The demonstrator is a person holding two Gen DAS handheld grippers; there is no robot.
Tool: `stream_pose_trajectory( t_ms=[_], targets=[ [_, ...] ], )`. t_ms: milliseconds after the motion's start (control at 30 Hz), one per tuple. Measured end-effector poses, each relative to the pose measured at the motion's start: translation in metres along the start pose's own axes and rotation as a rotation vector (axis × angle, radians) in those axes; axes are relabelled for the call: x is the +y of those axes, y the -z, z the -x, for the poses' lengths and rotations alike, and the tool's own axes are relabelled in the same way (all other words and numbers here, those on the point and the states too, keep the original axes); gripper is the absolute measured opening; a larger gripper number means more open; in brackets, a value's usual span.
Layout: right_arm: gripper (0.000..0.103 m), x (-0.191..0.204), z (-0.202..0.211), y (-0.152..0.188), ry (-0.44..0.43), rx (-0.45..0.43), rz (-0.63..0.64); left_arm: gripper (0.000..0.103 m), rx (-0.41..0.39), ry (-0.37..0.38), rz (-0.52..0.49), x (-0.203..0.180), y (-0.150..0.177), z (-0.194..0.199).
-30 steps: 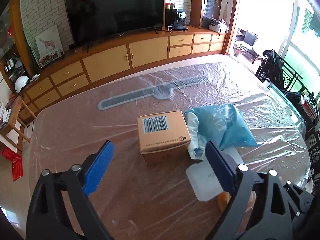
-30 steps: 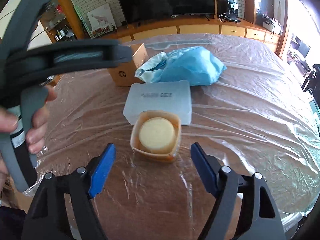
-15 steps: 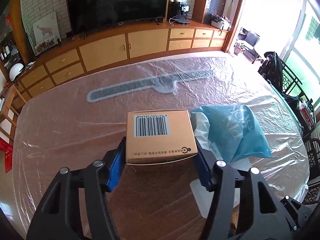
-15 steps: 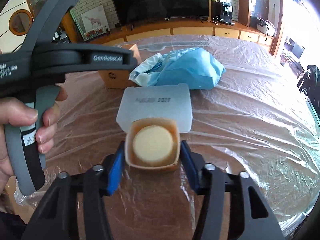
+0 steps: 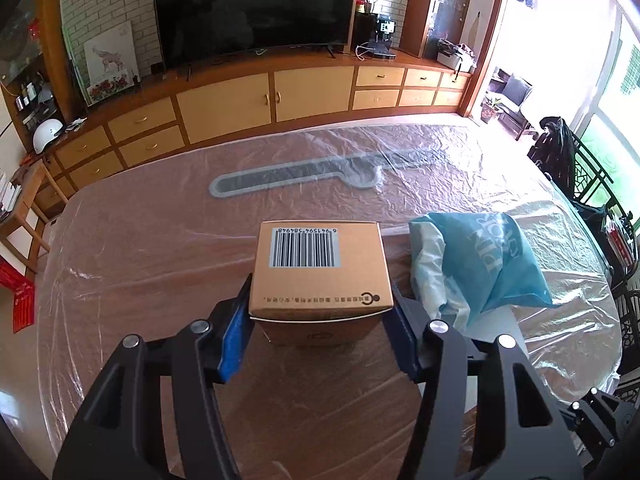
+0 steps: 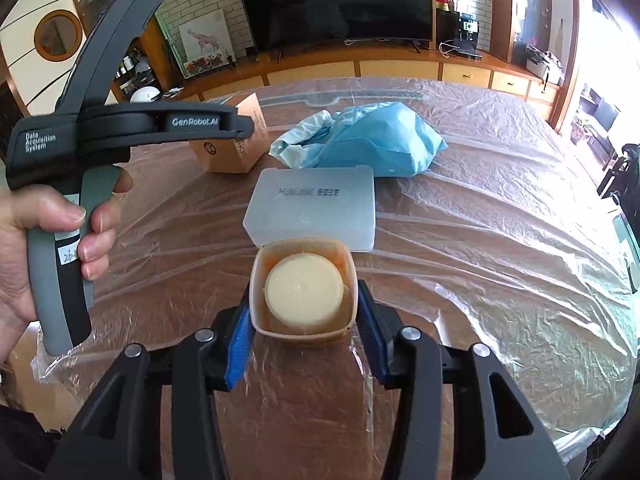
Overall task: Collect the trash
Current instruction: 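Lift the cardboard box and orange cup and carry both over the black bin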
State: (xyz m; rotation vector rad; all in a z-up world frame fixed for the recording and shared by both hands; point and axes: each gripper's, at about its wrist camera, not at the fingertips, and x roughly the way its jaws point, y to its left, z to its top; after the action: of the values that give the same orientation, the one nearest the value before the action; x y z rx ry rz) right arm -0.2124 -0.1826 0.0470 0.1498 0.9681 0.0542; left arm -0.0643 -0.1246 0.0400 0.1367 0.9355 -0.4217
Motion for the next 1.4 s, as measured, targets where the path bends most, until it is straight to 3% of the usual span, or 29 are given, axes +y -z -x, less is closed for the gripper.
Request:
stream_pose_trajectory(
  t_ms=[733, 1400],
  targets=[
    [0.045, -0.024, 0.011, -0.001, -0.034, 0.015, -0.032, 0.059, -0.017, -0.027, 0.013, -0.001, 0.058, 0.052],
    [0.045, -0.031, 0.038, 0.007, -0.122, 0.002, -0.008, 0.059, -0.033, 0.038, -0.010, -0.015, 0.097, 0.091]
  ],
)
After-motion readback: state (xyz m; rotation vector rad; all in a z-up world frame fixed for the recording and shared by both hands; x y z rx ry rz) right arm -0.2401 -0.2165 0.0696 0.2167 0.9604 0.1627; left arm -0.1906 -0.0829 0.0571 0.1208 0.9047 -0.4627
